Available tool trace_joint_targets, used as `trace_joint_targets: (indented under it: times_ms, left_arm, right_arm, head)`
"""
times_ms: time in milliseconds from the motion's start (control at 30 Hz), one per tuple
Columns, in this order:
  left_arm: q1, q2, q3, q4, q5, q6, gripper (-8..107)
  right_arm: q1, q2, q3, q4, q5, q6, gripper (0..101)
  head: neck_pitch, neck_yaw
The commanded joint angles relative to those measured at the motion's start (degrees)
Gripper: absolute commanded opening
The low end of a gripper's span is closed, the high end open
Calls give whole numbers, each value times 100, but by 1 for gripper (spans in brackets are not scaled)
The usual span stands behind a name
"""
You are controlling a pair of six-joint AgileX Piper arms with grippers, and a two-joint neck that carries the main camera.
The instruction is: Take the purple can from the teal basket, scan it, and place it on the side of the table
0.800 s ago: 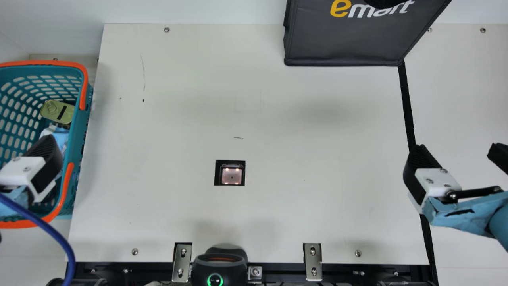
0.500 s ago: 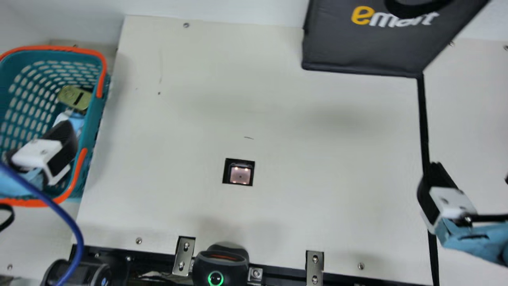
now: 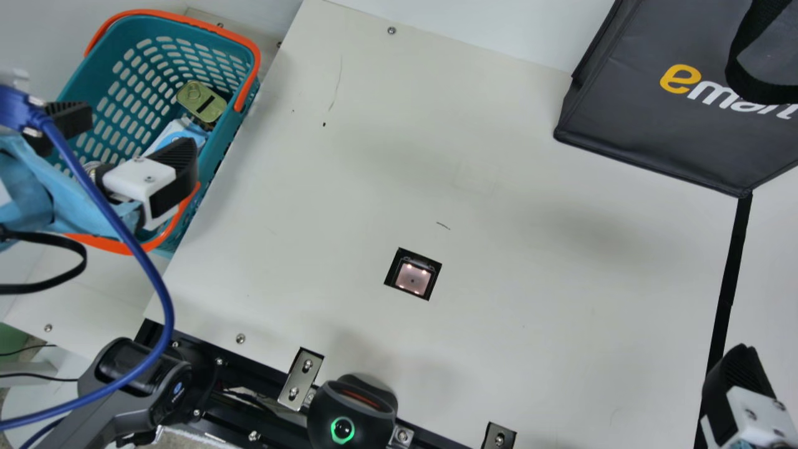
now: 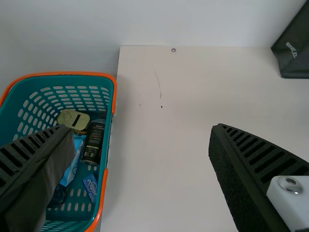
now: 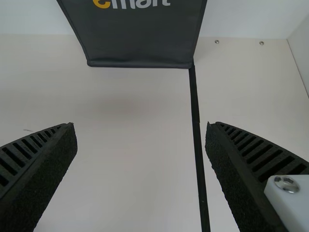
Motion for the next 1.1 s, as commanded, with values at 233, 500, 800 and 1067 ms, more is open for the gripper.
trace_joint_targets:
  times_ms: [233,500,800,1067]
  left_arm:
    - [0,0,0,0,0,0,90]
    - [120,28,13,43,-29,-74,90]
    - [914,130,106,221,-216,-674,90]
    - [1881,238,245,330,-428,-942,90]
  right_arm:
    - [0,0,0,0,6,0,95]
    - [0,0,0,0,6,0,95]
    - [0,0,0,0,6,0,95]
    - [0,0,0,0,-1,0,95]
  head:
    - [-166,23]
    - [-166,23]
    - [-166,23]
    - [-166,23]
